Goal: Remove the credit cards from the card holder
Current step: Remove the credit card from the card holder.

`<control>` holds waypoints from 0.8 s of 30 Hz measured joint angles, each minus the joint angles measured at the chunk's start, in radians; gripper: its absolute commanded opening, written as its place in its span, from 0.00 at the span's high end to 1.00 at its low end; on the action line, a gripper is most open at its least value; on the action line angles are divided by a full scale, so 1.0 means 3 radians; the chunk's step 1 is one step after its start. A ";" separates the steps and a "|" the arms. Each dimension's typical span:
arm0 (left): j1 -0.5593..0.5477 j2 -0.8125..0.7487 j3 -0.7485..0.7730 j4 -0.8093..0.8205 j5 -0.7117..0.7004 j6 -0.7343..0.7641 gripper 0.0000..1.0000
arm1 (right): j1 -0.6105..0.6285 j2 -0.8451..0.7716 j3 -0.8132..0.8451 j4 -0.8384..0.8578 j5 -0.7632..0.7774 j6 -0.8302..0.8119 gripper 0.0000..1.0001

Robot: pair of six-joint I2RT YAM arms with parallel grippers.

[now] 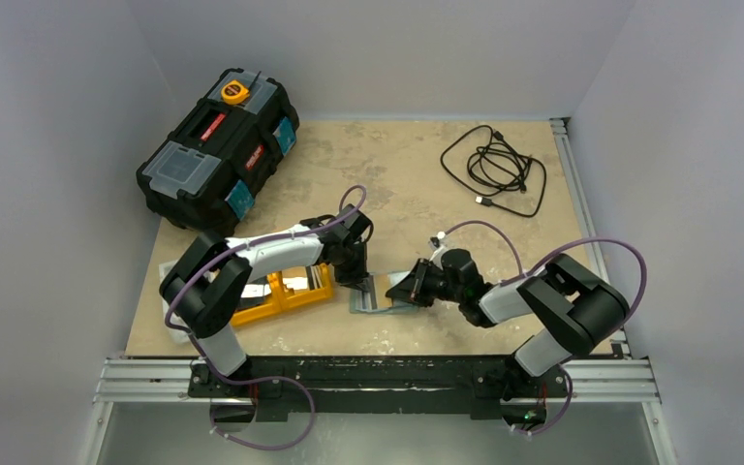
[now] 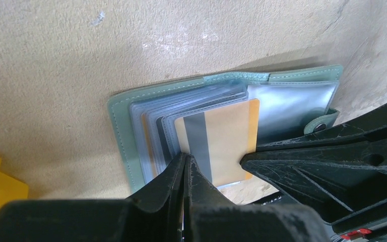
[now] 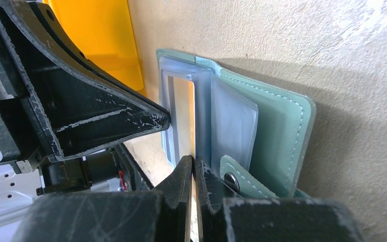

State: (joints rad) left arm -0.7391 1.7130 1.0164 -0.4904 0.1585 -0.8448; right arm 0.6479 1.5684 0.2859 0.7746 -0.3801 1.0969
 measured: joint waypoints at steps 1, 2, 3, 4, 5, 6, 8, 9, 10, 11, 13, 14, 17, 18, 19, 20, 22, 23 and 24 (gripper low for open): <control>0.0000 0.0003 0.0000 0.0004 0.0005 -0.0003 1.00 | -0.0001 -0.0018 -0.0001 -0.0020 0.0008 -0.0003 1.00; 0.0000 0.0005 0.0000 0.0009 0.0010 -0.0004 1.00 | -0.0005 -0.0034 -0.0003 -0.0043 0.0015 -0.0005 1.00; 0.0001 0.0006 0.0000 0.0014 0.0017 -0.0004 1.00 | -0.0011 -0.0046 -0.0004 -0.0052 0.0018 -0.0009 0.98; 0.0001 0.0006 0.0000 0.0015 0.0017 -0.0004 1.00 | -0.0015 -0.0047 -0.0009 -0.0053 0.0018 -0.0011 0.96; 0.0001 0.0006 0.0000 0.0014 0.0017 -0.0004 1.00 | -0.0023 -0.0047 -0.0019 -0.0048 0.0018 -0.0014 0.93; 0.0006 0.0006 0.0000 0.0008 0.0015 -0.0003 1.00 | -0.0033 -0.0047 -0.0036 -0.0046 0.0018 -0.0018 0.90; 0.0014 0.0006 0.0000 0.0008 0.0019 -0.0003 1.00 | -0.0055 -0.0042 -0.0062 -0.0036 0.0015 -0.0019 0.88; 0.0017 0.0006 0.0000 0.0006 0.0019 -0.0003 1.00 | -0.0065 -0.0034 -0.0071 -0.0025 0.0011 -0.0018 0.87; 0.0017 0.0006 0.0000 0.0008 0.0019 -0.0003 1.00 | -0.0069 -0.0017 -0.0079 -0.0003 0.0006 -0.0015 0.87; 0.0017 0.0006 0.0000 0.0008 0.0019 -0.0003 1.00 | -0.0070 0.0004 -0.0080 0.0022 -0.0004 -0.0013 0.85; 0.0017 0.0006 0.0000 0.0008 0.0019 -0.0003 1.00 | -0.0069 0.0056 -0.0081 0.0089 -0.0024 -0.0003 0.81; 0.0017 0.0006 0.0000 0.0008 0.0019 -0.0003 1.00 | -0.0069 0.0084 -0.0081 0.0123 -0.0033 0.0005 0.79; 0.0017 0.0006 0.0000 0.0008 0.0020 -0.0003 1.00 | -0.0069 0.0150 -0.0081 0.0212 -0.0066 0.0017 0.79; 0.0017 0.0006 0.0000 0.0008 0.0020 -0.0003 1.00 | -0.0069 0.0164 -0.0081 0.0237 -0.0079 0.0022 0.79; 0.0017 0.0006 0.0000 0.0008 0.0020 -0.0003 1.00 | -0.0069 0.0175 -0.0081 0.0253 -0.0090 0.0031 0.79; 0.0017 0.0006 0.0000 0.0008 0.0020 -0.0003 1.00 | -0.0070 0.0189 -0.0081 0.0275 -0.0098 0.0038 0.79; 0.0017 0.0008 0.0000 0.0008 0.0020 -0.0003 1.00 | -0.0075 0.0211 -0.0084 0.0313 -0.0104 0.0062 0.79; 0.0017 0.0008 0.0000 0.0008 0.0022 -0.0003 1.00 | -0.0080 0.0212 -0.0094 0.0338 -0.0107 0.0074 0.79; 0.0017 0.0008 0.0000 0.0008 0.0022 -0.0003 1.00 | -0.0085 0.0214 -0.0103 0.0356 -0.0107 0.0076 0.78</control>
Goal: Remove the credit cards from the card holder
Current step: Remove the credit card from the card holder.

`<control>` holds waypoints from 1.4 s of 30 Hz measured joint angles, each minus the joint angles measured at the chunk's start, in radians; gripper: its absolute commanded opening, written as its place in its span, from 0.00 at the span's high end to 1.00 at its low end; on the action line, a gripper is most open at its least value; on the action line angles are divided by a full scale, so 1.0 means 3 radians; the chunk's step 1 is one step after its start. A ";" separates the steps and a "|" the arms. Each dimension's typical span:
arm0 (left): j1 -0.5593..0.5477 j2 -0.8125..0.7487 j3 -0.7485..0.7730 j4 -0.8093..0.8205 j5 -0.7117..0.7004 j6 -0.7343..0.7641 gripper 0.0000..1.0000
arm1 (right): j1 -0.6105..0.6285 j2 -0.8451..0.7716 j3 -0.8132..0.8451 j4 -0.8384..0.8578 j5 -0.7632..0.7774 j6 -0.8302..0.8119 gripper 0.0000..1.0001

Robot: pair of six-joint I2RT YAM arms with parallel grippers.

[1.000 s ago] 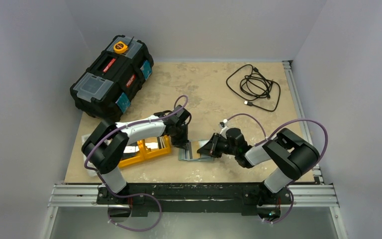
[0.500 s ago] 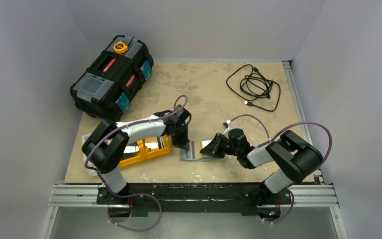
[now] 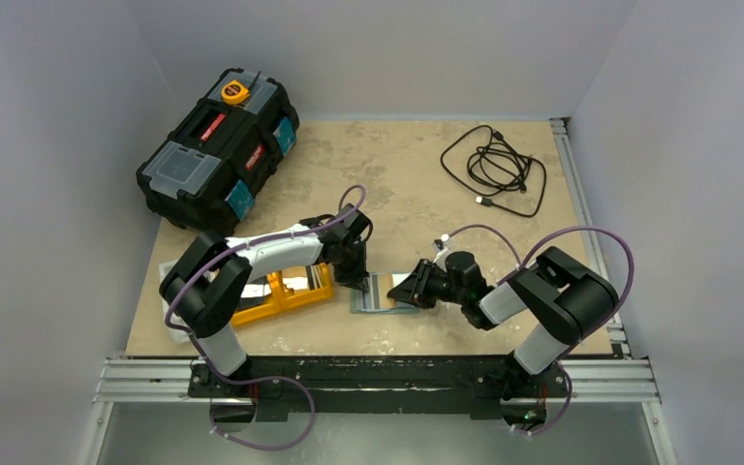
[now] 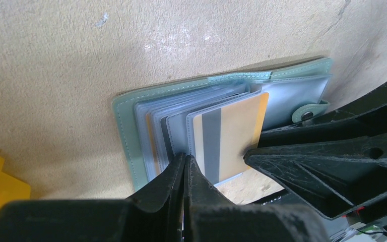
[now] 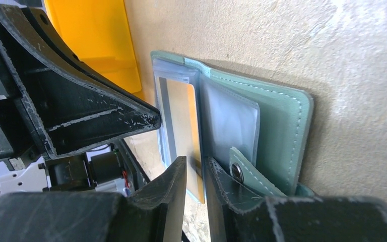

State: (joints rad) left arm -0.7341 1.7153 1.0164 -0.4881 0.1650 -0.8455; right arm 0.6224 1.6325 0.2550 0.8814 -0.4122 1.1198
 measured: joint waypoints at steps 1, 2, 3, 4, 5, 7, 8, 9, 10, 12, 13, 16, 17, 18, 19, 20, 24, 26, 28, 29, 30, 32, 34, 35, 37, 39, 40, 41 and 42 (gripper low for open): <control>0.0000 0.0000 0.0000 0.0000 0.0001 0.0000 1.00 | -0.0017 0.0004 -0.0018 0.0037 -0.0004 0.0019 0.79; 0.0000 0.0000 0.0000 0.0000 0.0001 0.0000 1.00 | -0.0034 0.0015 -0.0033 0.0072 -0.0010 0.0027 0.78; 0.0001 0.0000 0.0000 0.0000 0.0001 0.0000 1.00 | -0.0051 0.0027 -0.0047 0.0100 -0.0015 0.0046 0.79; 0.0001 0.0001 0.0000 0.0000 0.0001 0.0001 1.00 | -0.0070 0.0042 -0.0060 0.0136 -0.0025 0.0061 0.78; 0.0001 0.0001 0.0000 0.0000 0.0004 0.0000 1.00 | -0.0083 0.0064 -0.0070 0.0179 -0.0037 0.0079 0.79; 0.0003 0.0003 0.0000 0.0000 0.0008 0.0000 1.00 | -0.0098 0.0117 -0.0083 0.0264 -0.0079 0.0106 0.80; 0.0003 0.0004 0.0000 0.0000 0.0009 0.0000 1.00 | -0.0102 0.0148 -0.0085 0.0303 -0.0090 0.0117 0.81; 0.0003 0.0004 0.0001 0.0000 0.0009 0.0000 1.00 | -0.0109 0.0191 -0.0086 0.0357 -0.0103 0.0139 0.83; 0.0003 0.0005 0.0001 0.0000 0.0010 0.0001 1.00 | -0.0112 0.0224 -0.0088 0.0403 -0.0114 0.0156 0.85; 0.0003 0.0005 0.0001 0.0000 0.0010 0.0001 1.00 | -0.0113 0.0299 -0.0092 0.0492 -0.0141 0.0189 0.90; 0.0003 0.0005 0.0001 0.0000 0.0010 0.0001 1.00 | -0.0114 0.0327 -0.0099 0.0538 -0.0151 0.0206 0.92; 0.0003 0.0005 0.0003 0.0000 0.0010 0.0001 1.00 | -0.0127 0.0379 -0.0137 0.0650 -0.0160 0.0259 0.95; 0.0003 0.0005 0.0003 0.0000 0.0011 0.0001 1.00 | -0.0140 0.0384 -0.0158 0.0688 -0.0161 0.0277 0.96; 0.0003 0.0005 0.0003 -0.0001 0.0010 0.0001 1.00 | -0.0150 0.0384 -0.0173 0.0711 -0.0163 0.0285 0.98; 0.0003 0.0005 0.0003 -0.0001 0.0010 0.0001 1.00 | -0.0160 0.0384 -0.0188 0.0734 -0.0168 0.0295 0.99; 0.0003 0.0006 0.0003 -0.0001 0.0011 0.0001 1.00 | -0.0169 0.0384 -0.0202 0.0758 -0.0169 0.0306 1.00; 0.0003 0.0011 0.0010 -0.0011 0.0010 0.0001 1.00 | -0.0198 0.0381 -0.0242 0.0806 -0.0170 0.0318 1.00; 0.0003 0.0013 0.0014 -0.0014 0.0010 0.0001 1.00 | -0.0212 0.0361 -0.0259 0.0786 -0.0164 0.0312 1.00; 0.0003 0.0018 0.0022 -0.0023 0.0010 0.0001 1.00 | -0.0219 0.0291 -0.0264 0.0694 -0.0150 0.0286 1.00; 0.0003 0.0020 0.0023 -0.0024 0.0010 0.0001 1.00 | -0.0219 0.0248 -0.0264 0.0635 -0.0137 0.0268 1.00; 0.0003 0.0022 0.0024 -0.0025 0.0011 0.0001 1.00 | -0.0221 0.0181 -0.0264 0.0546 -0.0114 0.0243 1.00; 0.0003 0.0025 0.0027 -0.0023 0.0017 0.0001 1.00 | -0.0221 0.0037 -0.0264 0.0366 -0.0060 0.0191 1.00; 0.0003 0.0028 0.0029 -0.0019 0.0019 0.0000 1.00 | -0.0221 -0.0130 -0.0264 0.0158 0.0010 0.0126 1.00; 0.0003 0.0028 0.0032 -0.0018 0.0018 0.0001 1.00 | -0.0225 -0.0214 -0.0264 0.0051 0.0039 0.0093 1.00; 0.0003 0.0029 0.0034 -0.0019 0.0018 0.0001 1.00 | -0.0225 -0.0348 -0.0258 -0.0134 0.0098 0.0034 1.00; 0.0003 0.0032 0.0036 -0.0036 -0.0014 0.0008 1.00 | -0.0226 -0.0467 -0.0245 -0.0318 0.0158 -0.0029 1.00; 0.0006 0.0041 0.0036 -0.0046 -0.0015 0.0006 1.00 | -0.0228 -0.0502 -0.0239 -0.0387 0.0184 -0.0052 1.00; 0.0011 0.0047 0.0037 -0.0050 -0.0017 0.0008 1.00 | -0.0229 -0.0540 -0.0221 -0.0478 0.0210 -0.0084 1.00; 0.0011 0.0047 0.0037 -0.0055 -0.0020 0.0011 1.00 | -0.0229 -0.0558 -0.0206 -0.0530 0.0216 -0.0104 1.00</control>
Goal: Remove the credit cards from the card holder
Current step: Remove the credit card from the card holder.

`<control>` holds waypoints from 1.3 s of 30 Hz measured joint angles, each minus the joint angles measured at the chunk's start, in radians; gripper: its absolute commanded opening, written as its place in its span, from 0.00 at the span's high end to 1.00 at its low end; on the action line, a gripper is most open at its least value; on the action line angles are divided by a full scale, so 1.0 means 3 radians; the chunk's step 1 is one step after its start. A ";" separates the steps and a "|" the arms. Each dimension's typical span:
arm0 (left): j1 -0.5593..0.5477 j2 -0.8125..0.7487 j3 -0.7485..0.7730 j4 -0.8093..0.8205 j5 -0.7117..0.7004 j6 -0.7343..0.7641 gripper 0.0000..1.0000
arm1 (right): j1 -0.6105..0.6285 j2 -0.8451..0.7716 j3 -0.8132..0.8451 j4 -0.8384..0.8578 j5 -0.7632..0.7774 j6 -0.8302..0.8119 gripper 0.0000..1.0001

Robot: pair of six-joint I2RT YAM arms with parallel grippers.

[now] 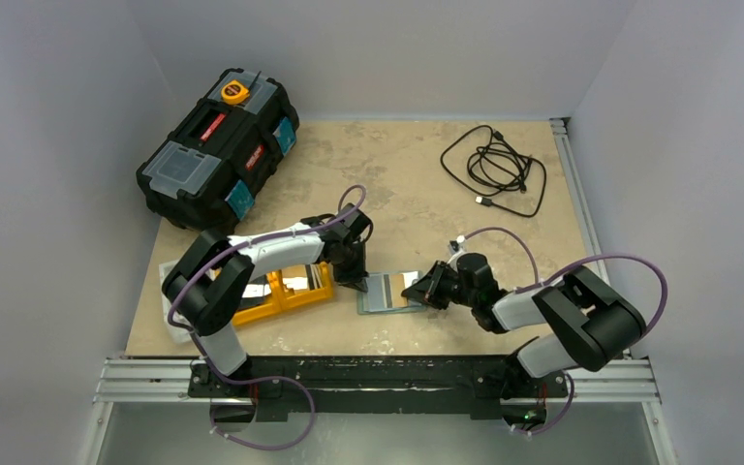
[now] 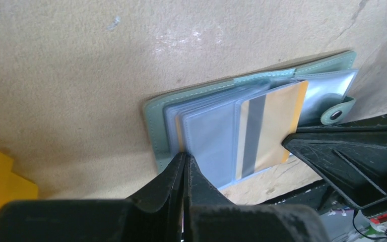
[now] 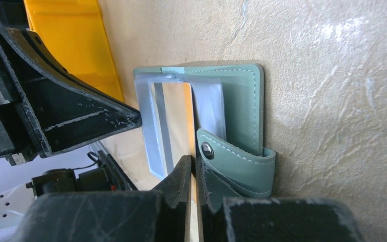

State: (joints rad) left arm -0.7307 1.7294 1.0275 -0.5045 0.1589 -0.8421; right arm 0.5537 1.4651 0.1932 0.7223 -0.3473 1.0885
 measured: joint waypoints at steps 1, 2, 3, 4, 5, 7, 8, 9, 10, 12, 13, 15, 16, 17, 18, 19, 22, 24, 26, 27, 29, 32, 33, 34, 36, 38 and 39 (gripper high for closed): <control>0.0000 0.0001 0.0000 -0.0008 -0.0006 0.0003 1.00 | -0.0001 -0.0005 0.0004 -0.0018 0.0001 -0.0008 1.00; 0.0001 0.0001 0.0001 -0.0019 -0.0018 0.0019 1.00 | -0.0003 -0.0008 0.0005 -0.0036 0.0004 -0.0027 1.00; 0.0001 0.0003 0.0001 -0.0029 -0.0025 0.0032 1.00 | -0.0005 -0.0006 0.0005 -0.0038 0.0003 -0.0034 1.00; 0.0001 0.0003 0.0001 -0.0028 -0.0027 0.0052 1.00 | -0.0009 -0.0004 0.0005 -0.0037 0.0001 -0.0039 1.00; -0.0001 0.0001 0.0003 -0.0031 -0.0029 0.0065 1.00 | -0.0010 0.0001 0.0006 -0.0032 -0.0003 -0.0047 1.00; -0.0011 -0.0003 0.0013 -0.0047 -0.0042 0.0104 1.00 | -0.0014 0.0018 0.0008 -0.0014 -0.0010 -0.0053 1.00; -0.0020 -0.0006 0.0019 -0.0072 -0.0060 0.0132 0.98 | -0.0015 0.0025 0.0008 -0.0006 -0.0015 -0.0053 1.00; -0.0033 -0.0013 0.0032 -0.0106 -0.0076 0.0154 0.96 | -0.0017 0.0032 0.0009 0.0000 -0.0020 -0.0055 1.00; -0.0046 -0.0022 0.0056 -0.0169 -0.0112 0.0184 0.95 | -0.0017 0.0037 0.0010 0.0006 -0.0024 -0.0055 1.00; -0.0075 -0.0052 0.0118 -0.0258 -0.0137 0.0234 0.93 | -0.0018 0.0048 0.0010 0.0015 -0.0033 -0.0056 1.00; -0.0095 -0.0070 0.0172 -0.0300 -0.0140 0.0257 0.92 | -0.0018 0.0048 0.0011 0.0015 -0.0033 -0.0056 1.00; -0.0149 -0.0094 0.0300 -0.0343 -0.0139 0.0286 0.93 | -0.0017 0.0048 0.0015 0.0014 -0.0034 -0.0057 1.00; -0.0173 -0.0095 0.0361 -0.0347 -0.0134 0.0295 0.93 | -0.0017 0.0048 0.0017 0.0014 -0.0034 -0.0057 1.00; -0.0205 -0.0093 0.0440 -0.0342 -0.0126 0.0315 0.94 | -0.0017 0.0048 0.0017 0.0014 -0.0034 -0.0058 1.00; -0.0224 -0.0092 0.0484 -0.0328 -0.0117 0.0322 0.95 | -0.0017 0.0050 0.0017 0.0014 -0.0036 -0.0058 1.00; -0.0244 -0.0085 0.0535 -0.0310 -0.0102 0.0327 0.96 | -0.0017 0.0051 0.0019 0.0014 -0.0036 -0.0058 1.00; -0.0282 -0.0008 0.0614 -0.0224 -0.0042 0.0328 1.00 | -0.0017 0.0069 0.0031 0.0015 -0.0038 -0.0060 1.00; -0.0285 0.0099 0.0624 -0.0164 -0.0019 0.0327 1.00 | -0.0017 0.0069 0.0036 0.0015 -0.0037 -0.0062 1.00; -0.0285 0.0231 0.0624 -0.0135 -0.0019 0.0324 1.00 | -0.0017 0.0069 0.0041 0.0011 -0.0037 -0.0069 1.00; -0.0285 0.0289 0.0623 -0.0127 -0.0020 0.0324 1.00 | -0.0017 0.0069 0.0046 0.0009 -0.0037 -0.0078 1.00; -0.0285 0.0371 0.0618 -0.0126 -0.0036 0.0314 1.00 | -0.0017 0.0069 0.0056 0.0000 -0.0036 -0.0092 0.94; -0.0285 0.0420 0.0613 -0.0146 -0.0076 0.0287 1.00 | -0.0017 0.0069 0.0057 -0.0004 -0.0034 -0.0108 0.83; -0.0285 0.0420 0.0613 -0.0148 -0.0102 0.0276 1.00 | -0.0017 0.0069 0.0057 -0.0004 -0.0033 -0.0109 0.81; -0.0285 0.0420 0.0613 -0.0151 -0.0123 0.0256 1.00 | -0.0017 0.0069 0.0057 0.0006 -0.0038 -0.0112 0.80; -0.0285 0.0420 0.0613 -0.0159 -0.0150 0.0248 1.00 | -0.0017 0.0069 0.0057 0.0038 -0.0048 -0.0109 0.79; -0.0287 0.0420 0.0612 -0.0164 -0.0169 0.0235 1.00 | -0.0018 0.0084 0.0057 0.0067 -0.0058 -0.0107 0.80; -0.0287 0.0420 0.0613 -0.0168 -0.0175 0.0225 1.00 | -0.0018 0.0111 0.0057 0.0100 -0.0069 -0.0102 0.80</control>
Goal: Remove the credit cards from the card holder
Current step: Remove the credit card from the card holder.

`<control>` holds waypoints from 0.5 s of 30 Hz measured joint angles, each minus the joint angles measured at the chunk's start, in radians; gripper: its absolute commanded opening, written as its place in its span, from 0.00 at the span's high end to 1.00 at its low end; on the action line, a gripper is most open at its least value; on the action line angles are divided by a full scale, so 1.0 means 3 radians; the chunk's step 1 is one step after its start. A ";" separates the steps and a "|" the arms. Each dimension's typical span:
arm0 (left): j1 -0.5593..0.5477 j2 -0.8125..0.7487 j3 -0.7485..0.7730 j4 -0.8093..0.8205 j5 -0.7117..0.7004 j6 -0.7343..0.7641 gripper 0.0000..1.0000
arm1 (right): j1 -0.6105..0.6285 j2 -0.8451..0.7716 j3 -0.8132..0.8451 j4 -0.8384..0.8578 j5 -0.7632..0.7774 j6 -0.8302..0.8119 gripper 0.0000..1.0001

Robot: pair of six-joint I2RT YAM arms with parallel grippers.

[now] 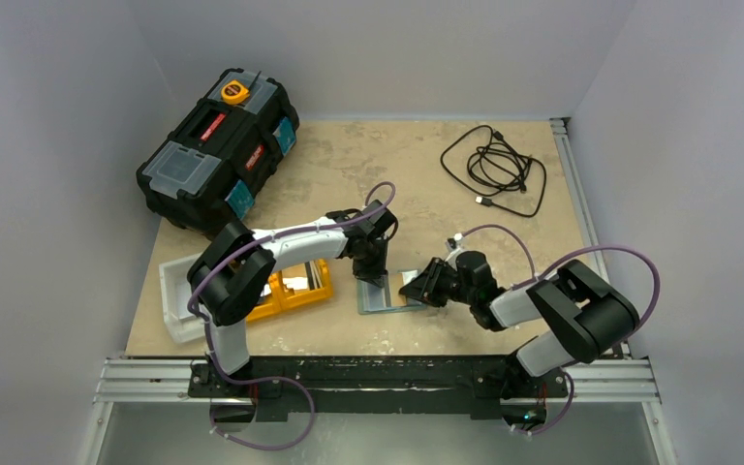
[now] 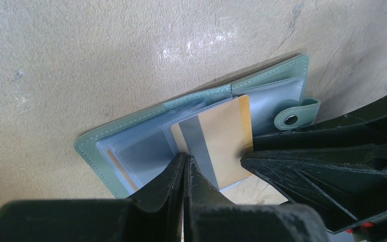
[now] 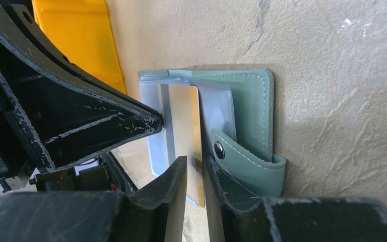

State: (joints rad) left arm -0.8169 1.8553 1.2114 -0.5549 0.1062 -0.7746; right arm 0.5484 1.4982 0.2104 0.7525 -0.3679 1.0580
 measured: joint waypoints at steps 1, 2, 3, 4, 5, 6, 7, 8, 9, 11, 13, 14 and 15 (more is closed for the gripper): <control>0.0000 0.0000 0.0000 -0.0003 -0.0005 -0.0001 1.00 | 0.0000 0.0046 0.0000 0.0064 -0.0031 0.0014 0.80; 0.0000 0.0000 -0.0001 -0.0004 -0.0009 -0.0004 1.00 | 0.0000 0.0052 0.0000 0.0074 -0.0033 0.0015 0.81; 0.0000 0.0000 -0.0001 -0.0005 -0.0010 -0.0005 1.00 | -0.0003 0.0076 -0.0001 0.0108 -0.0053 0.0023 0.83; 0.0000 0.0000 0.0000 -0.0005 -0.0011 -0.0008 1.00 | -0.0004 0.0106 -0.0001 0.0141 -0.0064 0.0032 0.86; 0.0000 0.0000 0.0000 -0.0006 -0.0014 -0.0011 1.00 | -0.0004 0.0131 -0.0001 0.0169 -0.0067 0.0043 0.88; 0.0000 0.0000 0.0000 -0.0009 -0.0018 -0.0014 1.00 | -0.0006 0.0161 -0.0003 0.0201 -0.0079 0.0056 0.90; 0.0000 -0.0001 -0.0001 -0.0011 -0.0022 -0.0019 1.00 | -0.0011 0.0193 -0.0005 0.0240 -0.0088 0.0075 0.90; 0.0001 0.0000 0.0000 -0.0014 -0.0025 -0.0027 1.00 | -0.0020 0.0226 -0.0014 0.0285 -0.0104 0.0099 0.90; 0.0001 -0.0001 0.0000 -0.0017 -0.0028 -0.0032 1.00 | -0.0022 0.0244 -0.0019 0.0312 -0.0113 0.0117 0.90; 0.0001 0.0000 0.0000 -0.0018 -0.0033 -0.0036 1.00 | -0.0028 0.0282 -0.0037 0.0387 -0.0128 0.0154 0.86; 0.0001 0.0000 0.0000 -0.0020 -0.0033 -0.0037 1.00 | -0.0039 0.0308 -0.0058 0.0455 -0.0142 0.0182 0.83; 0.0001 0.0000 -0.0001 -0.0020 -0.0034 -0.0037 1.00 | -0.0043 0.0318 -0.0071 0.0498 -0.0148 0.0201 0.83; 0.0001 -0.0001 -0.0001 -0.0020 -0.0034 -0.0037 1.00 | -0.0043 0.0323 -0.0079 0.0523 -0.0149 0.0206 0.83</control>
State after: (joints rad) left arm -0.8165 1.8549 1.2110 -0.5610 0.0959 -0.7856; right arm 0.5354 1.5951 0.1867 0.9092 -0.4126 1.1198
